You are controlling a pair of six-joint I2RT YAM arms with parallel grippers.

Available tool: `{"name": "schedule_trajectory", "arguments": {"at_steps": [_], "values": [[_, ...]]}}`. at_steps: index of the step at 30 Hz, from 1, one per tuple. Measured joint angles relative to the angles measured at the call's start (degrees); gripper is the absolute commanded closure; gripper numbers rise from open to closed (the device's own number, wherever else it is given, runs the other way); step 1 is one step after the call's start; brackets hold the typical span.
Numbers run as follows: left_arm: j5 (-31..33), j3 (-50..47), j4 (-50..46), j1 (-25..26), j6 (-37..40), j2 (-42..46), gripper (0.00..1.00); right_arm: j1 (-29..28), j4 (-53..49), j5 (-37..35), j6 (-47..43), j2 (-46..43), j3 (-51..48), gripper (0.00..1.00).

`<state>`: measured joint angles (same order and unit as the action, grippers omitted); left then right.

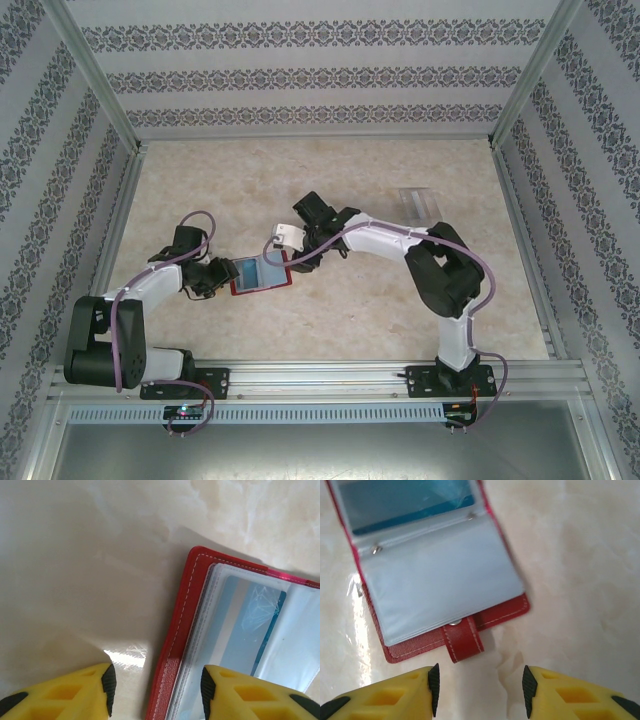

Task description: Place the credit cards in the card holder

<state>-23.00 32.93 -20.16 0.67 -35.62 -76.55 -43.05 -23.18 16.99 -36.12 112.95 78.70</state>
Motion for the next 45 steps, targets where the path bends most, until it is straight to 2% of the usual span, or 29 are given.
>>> {"name": "schedule_trajectory", "arguments": {"at_steps": [5,9,14,18,25,34,39,45], "values": [[-0.68,-0.35,0.50,-0.37,0.00,0.04,0.50,0.20,-5.14,1.84,-7.50,4.46,4.46,0.49],[-0.98,-0.35,0.55,-0.48,0.00,0.04,0.50,0.04,-7.63,1.99,-10.43,7.67,8.52,0.52],[-3.43,-0.37,1.62,-0.79,0.09,-0.33,0.48,-0.37,-8.79,1.73,-11.15,11.28,11.93,0.72],[-6.19,-0.42,3.23,-0.79,0.31,-1.42,0.49,-0.59,-8.52,1.31,-10.40,11.65,12.17,0.78],[-8.22,-0.42,5.05,-0.79,0.70,-1.95,0.55,-0.15,-1.11,-0.33,-5.42,7.39,4.13,0.76],[-8.76,-0.39,5.88,-0.79,0.70,-3.56,0.55,2.91,10.82,-5.97,6.29,0.72,-7.58,0.62],[-9.31,-0.39,6.25,-0.81,0.68,-4.00,0.54,5.79,15.91,-3.37,14.73,-2.03,-12.07,0.60],[-10.49,-0.48,7.43,-1.18,-0.90,-4.44,0.54,8.00,19.21,3.45,27.52,-2.56,-12.46,0.57]]}}
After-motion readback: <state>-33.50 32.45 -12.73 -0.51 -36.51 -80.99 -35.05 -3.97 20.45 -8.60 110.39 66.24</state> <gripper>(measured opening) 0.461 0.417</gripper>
